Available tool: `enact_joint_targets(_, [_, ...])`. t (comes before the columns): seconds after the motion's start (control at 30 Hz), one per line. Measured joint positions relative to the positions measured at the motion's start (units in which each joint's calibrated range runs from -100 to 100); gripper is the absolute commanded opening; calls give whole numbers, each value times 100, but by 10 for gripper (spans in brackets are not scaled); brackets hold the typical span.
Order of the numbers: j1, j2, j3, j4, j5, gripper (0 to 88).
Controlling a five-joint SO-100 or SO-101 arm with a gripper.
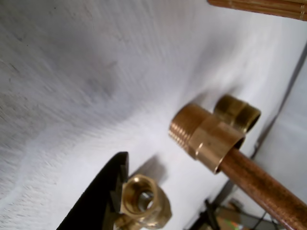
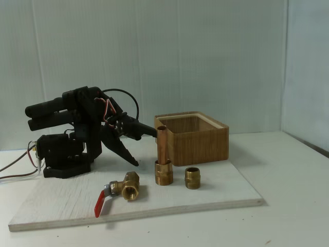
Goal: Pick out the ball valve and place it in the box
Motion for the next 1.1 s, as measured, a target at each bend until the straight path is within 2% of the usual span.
enact_joint_targets(0.1, [207,0,0,34,-98,410])
enact_joint_targets(0.2, [1171,0,0,60,-176,410])
enact_joint_targets(0.33, [1401,0,0,69,-186,410])
enact_joint_targets(1.1, [1438,0,0,69,-186,410])
